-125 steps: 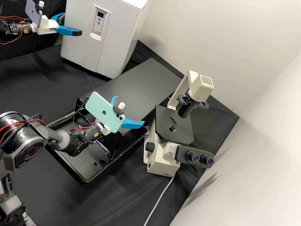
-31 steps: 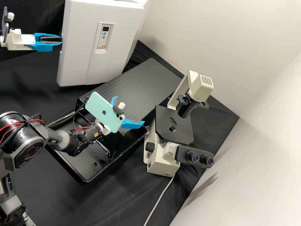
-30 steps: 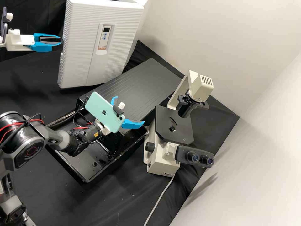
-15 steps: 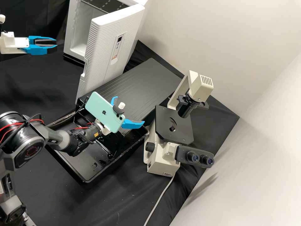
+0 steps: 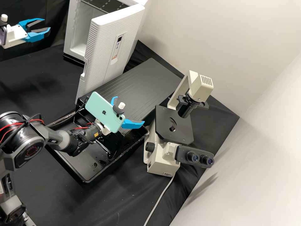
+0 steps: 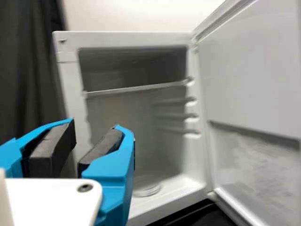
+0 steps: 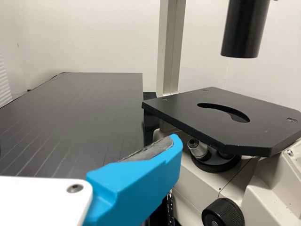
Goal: Open the incubator door
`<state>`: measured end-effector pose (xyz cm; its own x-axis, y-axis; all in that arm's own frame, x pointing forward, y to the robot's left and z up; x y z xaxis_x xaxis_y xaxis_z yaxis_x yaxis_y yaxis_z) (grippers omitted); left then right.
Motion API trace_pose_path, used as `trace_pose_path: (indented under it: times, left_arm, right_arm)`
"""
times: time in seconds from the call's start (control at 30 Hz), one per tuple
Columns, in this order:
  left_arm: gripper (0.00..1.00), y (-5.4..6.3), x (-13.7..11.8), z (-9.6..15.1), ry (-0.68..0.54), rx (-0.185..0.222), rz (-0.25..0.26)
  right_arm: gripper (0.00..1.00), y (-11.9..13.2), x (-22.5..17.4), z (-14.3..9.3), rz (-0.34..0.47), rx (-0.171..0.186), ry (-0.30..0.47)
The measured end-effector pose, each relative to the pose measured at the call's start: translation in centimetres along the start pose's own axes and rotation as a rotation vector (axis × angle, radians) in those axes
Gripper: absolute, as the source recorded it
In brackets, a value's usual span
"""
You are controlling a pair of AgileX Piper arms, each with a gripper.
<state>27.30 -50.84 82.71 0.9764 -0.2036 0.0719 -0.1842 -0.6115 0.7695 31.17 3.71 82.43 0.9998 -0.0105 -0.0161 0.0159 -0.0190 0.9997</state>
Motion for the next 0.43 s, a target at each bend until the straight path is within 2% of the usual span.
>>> trace_pose_path:
  times: [0.07, 0.2, 0.33, 0.43]
  left_arm:
    - [1.00, -0.1, -0.1, 0.0, 0.019, 0.018, -0.004]
    - [1.00, -0.8, -0.4, -0.2, 0.024, 0.022, 0.005]
    - [1.00, -1.4, -0.5, -0.4, 0.033, 0.013, -0.004]
    - [1.00, -1.7, -0.4, -0.5, 0.037, -0.011, -0.013]
  right_arm:
    - [1.00, 0.0, 0.0, 0.0, 0.000, 0.000, 0.000]
    - [1.00, 0.0, 0.0, 0.0, 0.000, 0.000, 0.000]
    - [1.00, 0.0, 0.0, 0.0, 0.000, 0.000, 0.000]
    - [1.00, 0.0, 0.0, 0.0, 0.000, 0.000, 0.000]
